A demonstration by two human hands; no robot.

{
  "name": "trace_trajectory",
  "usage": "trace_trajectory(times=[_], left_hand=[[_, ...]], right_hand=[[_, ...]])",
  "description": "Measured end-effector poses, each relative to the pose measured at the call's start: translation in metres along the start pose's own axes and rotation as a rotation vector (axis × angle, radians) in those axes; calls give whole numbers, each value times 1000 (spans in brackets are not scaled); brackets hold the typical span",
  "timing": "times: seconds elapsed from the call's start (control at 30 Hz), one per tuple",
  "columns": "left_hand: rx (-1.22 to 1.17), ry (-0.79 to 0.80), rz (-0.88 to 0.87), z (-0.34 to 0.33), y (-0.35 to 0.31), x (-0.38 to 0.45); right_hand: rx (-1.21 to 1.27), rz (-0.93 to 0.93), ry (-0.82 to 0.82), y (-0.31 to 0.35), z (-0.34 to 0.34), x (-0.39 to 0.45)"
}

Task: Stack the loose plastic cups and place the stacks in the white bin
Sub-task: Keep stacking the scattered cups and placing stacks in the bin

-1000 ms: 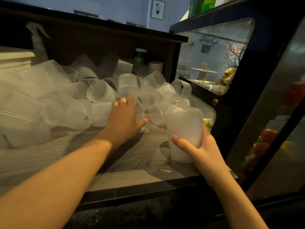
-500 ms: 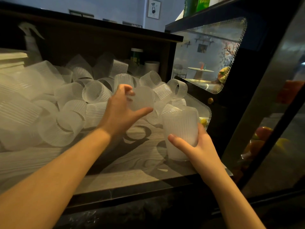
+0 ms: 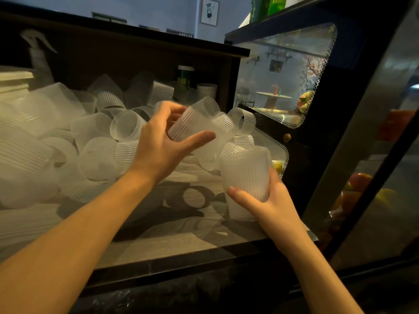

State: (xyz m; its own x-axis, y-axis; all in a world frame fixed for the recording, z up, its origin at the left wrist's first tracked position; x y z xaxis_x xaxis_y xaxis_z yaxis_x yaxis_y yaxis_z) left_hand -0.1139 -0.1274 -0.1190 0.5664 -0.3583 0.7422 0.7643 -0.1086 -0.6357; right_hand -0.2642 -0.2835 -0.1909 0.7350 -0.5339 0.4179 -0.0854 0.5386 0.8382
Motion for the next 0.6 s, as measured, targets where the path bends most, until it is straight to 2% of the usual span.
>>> trace_trajectory(times=[0.17,0.37,0.6], left_hand=[[-131,120,49,-12,-2,-4],[-209,148,42,-21,-15,-6],[-18,391,-66,-39,-24,-10]], right_hand=[[-98,48,12,1,-2,0],[-180,154,-6,6,-4,-2],[-186,215,8,12,-9,-5]])
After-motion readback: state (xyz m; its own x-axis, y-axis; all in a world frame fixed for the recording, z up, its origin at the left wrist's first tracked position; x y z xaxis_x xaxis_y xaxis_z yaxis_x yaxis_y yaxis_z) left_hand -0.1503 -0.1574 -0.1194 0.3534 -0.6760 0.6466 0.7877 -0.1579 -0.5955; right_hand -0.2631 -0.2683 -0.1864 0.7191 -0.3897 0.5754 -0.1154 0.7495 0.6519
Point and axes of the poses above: each hand's wrist, its own x-axis towards the middle knuckle, its own z-axis out of the back of the hand, y = z × x, the point moved 6 cm from there along x, towards the middle knuckle, and after that the axes turned 2 degrees about -y, right-handed, at the moved point
